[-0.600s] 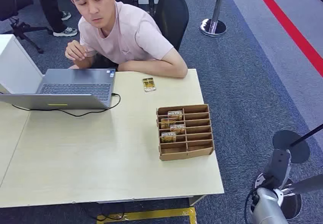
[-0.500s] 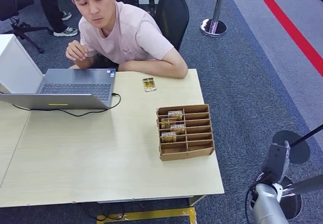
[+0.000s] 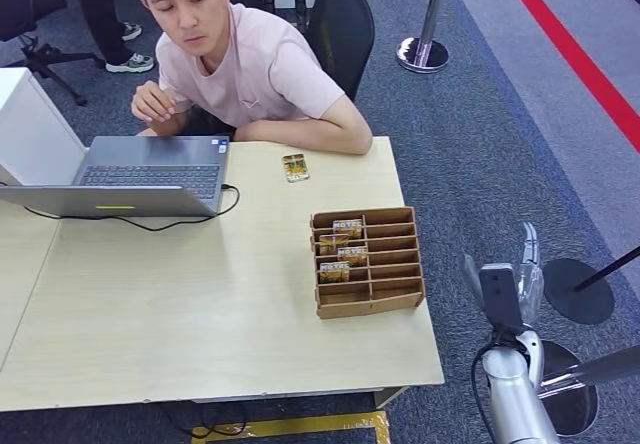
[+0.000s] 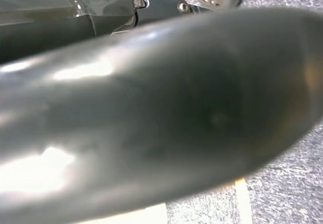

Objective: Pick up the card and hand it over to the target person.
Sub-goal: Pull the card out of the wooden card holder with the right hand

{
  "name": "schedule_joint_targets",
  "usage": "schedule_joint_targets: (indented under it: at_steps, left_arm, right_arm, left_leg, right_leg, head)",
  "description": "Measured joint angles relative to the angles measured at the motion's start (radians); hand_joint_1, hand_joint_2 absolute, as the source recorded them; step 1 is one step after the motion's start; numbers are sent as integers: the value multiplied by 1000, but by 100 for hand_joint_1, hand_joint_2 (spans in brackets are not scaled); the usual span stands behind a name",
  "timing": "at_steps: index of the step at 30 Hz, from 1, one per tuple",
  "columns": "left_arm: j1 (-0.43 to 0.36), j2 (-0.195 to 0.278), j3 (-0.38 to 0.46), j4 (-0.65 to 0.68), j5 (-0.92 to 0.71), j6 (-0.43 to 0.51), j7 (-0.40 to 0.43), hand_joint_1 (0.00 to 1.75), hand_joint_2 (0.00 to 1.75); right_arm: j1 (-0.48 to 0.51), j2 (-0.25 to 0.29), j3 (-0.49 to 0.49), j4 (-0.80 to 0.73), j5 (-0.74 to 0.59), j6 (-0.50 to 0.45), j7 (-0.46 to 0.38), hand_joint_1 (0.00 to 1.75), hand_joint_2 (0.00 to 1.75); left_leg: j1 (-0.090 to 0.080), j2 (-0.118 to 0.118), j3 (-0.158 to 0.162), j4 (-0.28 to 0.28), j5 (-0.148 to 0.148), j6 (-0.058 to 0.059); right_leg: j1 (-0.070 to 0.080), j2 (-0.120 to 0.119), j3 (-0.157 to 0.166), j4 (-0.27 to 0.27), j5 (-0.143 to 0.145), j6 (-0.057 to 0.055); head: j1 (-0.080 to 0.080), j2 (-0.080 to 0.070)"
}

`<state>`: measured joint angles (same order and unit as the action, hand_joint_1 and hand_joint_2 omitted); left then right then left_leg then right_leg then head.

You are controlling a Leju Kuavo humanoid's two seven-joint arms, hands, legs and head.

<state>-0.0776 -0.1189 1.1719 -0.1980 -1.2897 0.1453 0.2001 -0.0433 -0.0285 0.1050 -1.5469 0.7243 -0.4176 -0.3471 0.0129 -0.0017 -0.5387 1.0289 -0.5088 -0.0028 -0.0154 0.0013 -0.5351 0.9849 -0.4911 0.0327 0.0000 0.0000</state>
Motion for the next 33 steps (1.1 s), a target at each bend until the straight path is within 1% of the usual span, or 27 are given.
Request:
schedule_joint_targets:
  at_steps: [3,19,20,22,24,26,29,31,33]
  left_arm:
    - [0,0,0,0,-1,-1,1,0,0]
    - [-1,0,0,0,-1,-1,1,0,0]
    - [-1,0,0,0,-1,-1,1,0,0]
    - [0,0,0,-1,-2,-2,1,0,0]
    - [1,0,-1,-1,-3,-3,0,0,0]
    - [3,0,0,-1,-4,-5,-1,0,0]
    - [5,-1,3,-2,-4,-6,-1,0,0]
    - [6,-2,6,-2,-2,-7,0,0,0]
    - [8,-5,16,-3,6,-3,5,0,0]
  right_arm:
    - [-3,-2,17,-16,25,7,24,0,175]
    - [-2,-6,16,-16,25,7,23,0,175]
    - [-2,-9,22,-19,39,10,32,0,175]
    - [0,-17,47,-34,92,24,71,0,175]
    - [1,-26,96,-63,174,60,145,0,175]
    - [-7,-35,162,-85,244,117,234,0,175]
    - [-37,-37,247,-87,296,191,350,0,175]
    - [-57,-34,285,-80,316,228,406,0,175]
    - [-120,-25,343,-42,329,295,481,0,175]
  left_leg:
    - [0,0,0,0,0,0]
    - [0,0,0,0,0,0]
    - [0,0,0,0,0,0]
    - [0,0,0,0,0,0]
    - [0,0,0,-1,1,0]
    - [0,0,0,-1,1,0]
    - [0,0,0,-1,1,0]
    - [0,0,0,-1,1,0]
    - [0,0,1,-2,2,0]
  right_leg:
    - [0,0,0,0,0,0]
    - [0,0,0,0,0,0]
    - [0,0,0,0,0,0]
    - [0,0,0,0,0,0]
    - [0,0,0,-1,1,0]
    - [0,0,0,-1,1,0]
    - [0,0,0,-1,1,-1]
    - [0,0,1,-2,1,-1]
    - [0,0,1,-2,2,-1]
  head:
    - [0,0]
    - [0,0]
    - [0,0]
    - [0,0]
    - [0,0]
    - [0,0]
    - [0,0]
    - [0,0]
    - [0,0]
